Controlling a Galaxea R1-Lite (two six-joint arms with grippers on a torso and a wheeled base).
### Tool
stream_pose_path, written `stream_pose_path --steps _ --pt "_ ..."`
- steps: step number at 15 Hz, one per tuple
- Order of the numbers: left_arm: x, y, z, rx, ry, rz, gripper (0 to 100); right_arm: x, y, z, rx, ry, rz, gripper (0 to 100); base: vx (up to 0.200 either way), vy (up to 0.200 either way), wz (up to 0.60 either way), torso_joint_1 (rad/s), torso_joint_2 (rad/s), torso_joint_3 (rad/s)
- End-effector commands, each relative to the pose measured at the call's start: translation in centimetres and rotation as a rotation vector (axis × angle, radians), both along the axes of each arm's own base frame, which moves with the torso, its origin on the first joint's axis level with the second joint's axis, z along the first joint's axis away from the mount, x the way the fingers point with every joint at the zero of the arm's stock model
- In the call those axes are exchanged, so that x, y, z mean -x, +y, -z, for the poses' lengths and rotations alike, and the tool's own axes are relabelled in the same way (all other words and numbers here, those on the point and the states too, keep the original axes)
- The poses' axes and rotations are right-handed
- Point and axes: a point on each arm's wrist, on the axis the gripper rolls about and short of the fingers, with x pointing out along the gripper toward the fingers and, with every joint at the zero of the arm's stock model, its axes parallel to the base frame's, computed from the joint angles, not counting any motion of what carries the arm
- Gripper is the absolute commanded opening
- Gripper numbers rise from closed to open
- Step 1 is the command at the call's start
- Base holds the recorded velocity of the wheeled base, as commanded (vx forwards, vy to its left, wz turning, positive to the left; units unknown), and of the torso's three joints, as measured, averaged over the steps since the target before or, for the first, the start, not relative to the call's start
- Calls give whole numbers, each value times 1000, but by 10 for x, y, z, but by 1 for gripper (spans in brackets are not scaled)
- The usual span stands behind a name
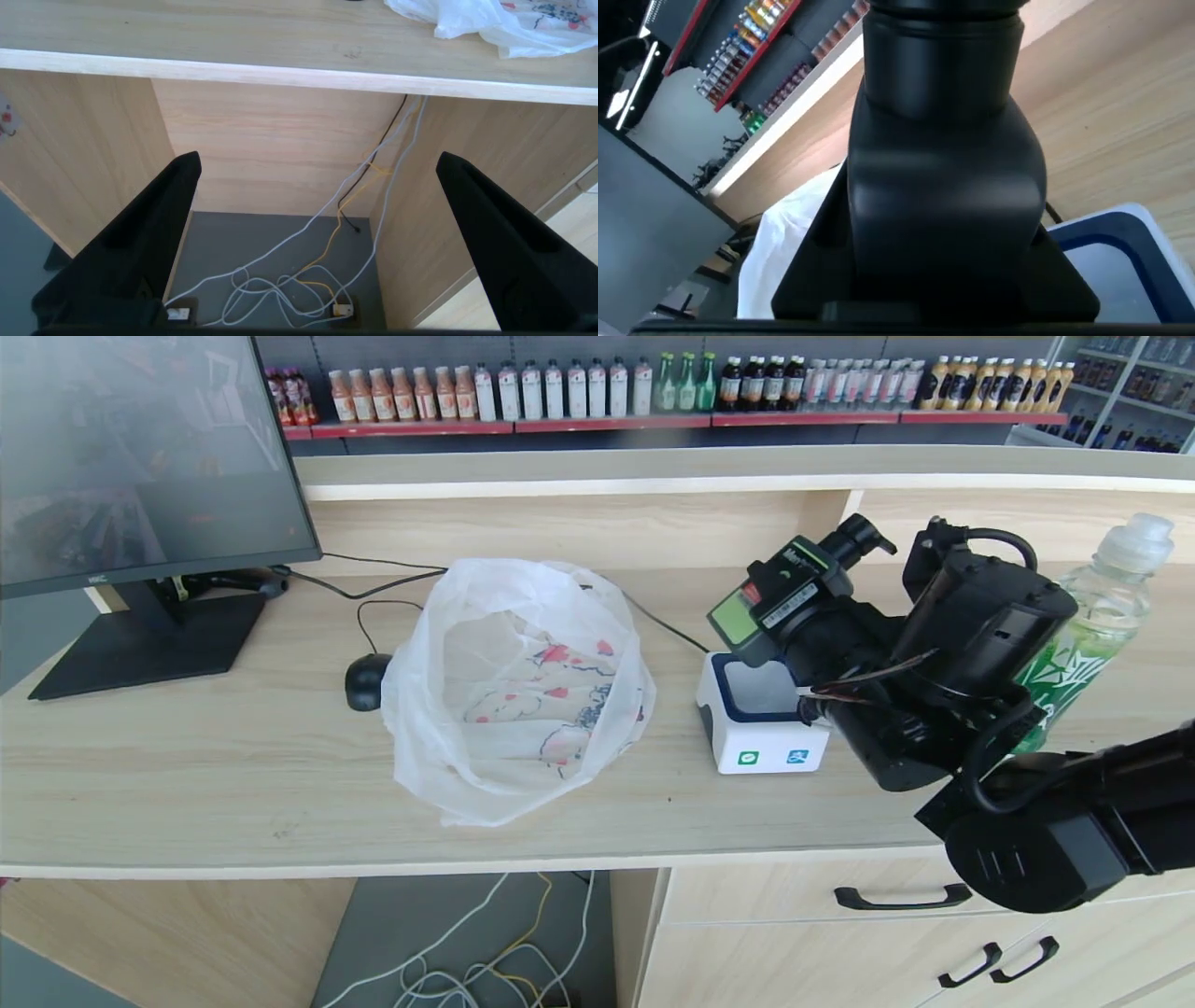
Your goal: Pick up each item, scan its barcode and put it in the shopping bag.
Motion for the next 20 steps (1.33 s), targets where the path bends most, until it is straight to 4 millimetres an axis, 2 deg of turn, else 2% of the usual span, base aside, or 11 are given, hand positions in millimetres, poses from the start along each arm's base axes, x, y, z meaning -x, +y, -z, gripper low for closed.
stream_pose_path --steps 1,9,12,20 --pt "0 0 0 0 -1 0 100 2 0 10 -22 38 -11 0 0 0 0 0 0 0" --pt "0 0 0 0 -1 0 100 7 -3 23 -48 91 -18 0 0 0 0 0 0 0" --pt "0 0 0 0 -1 0 100 11 -2 22 -92 97 -35 0 0 0 0 0 0 0" --pt "0 0 0 0 -1 0 100 8 -7 31 -124 131 -25 0 0 0 0 0 0 0"
